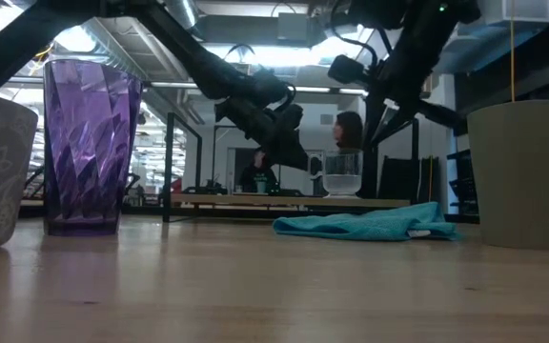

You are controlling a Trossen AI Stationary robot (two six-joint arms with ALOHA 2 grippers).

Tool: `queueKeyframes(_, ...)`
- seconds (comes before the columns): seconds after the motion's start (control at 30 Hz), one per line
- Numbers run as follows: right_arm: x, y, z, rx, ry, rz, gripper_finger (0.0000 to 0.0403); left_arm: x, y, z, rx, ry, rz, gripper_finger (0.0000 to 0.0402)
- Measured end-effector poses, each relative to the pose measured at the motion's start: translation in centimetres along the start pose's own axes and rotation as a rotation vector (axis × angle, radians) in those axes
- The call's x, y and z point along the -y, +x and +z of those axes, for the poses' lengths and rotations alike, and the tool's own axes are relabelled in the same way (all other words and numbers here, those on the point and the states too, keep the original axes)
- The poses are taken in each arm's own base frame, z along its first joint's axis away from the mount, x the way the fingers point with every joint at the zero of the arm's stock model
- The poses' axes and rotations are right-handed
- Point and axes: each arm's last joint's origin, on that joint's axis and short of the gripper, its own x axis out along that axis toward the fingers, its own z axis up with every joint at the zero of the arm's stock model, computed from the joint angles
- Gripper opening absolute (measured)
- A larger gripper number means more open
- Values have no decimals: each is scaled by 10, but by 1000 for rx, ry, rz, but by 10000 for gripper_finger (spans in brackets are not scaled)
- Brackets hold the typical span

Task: Stack small to large cups/mugs on shelf
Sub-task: Put the transparent mug on the shelf

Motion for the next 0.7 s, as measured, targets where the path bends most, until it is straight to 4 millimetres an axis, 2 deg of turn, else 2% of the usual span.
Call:
queueKeyframes(0.33, -2, 9, 26, 12, -18, 32, 20, 0, 0, -1, -12, -5, 0, 11)
queueKeyframes(0.7, 2, 13, 39, 17, -47, 17, 20, 0, 0, -2, -21, -9, 0, 11)
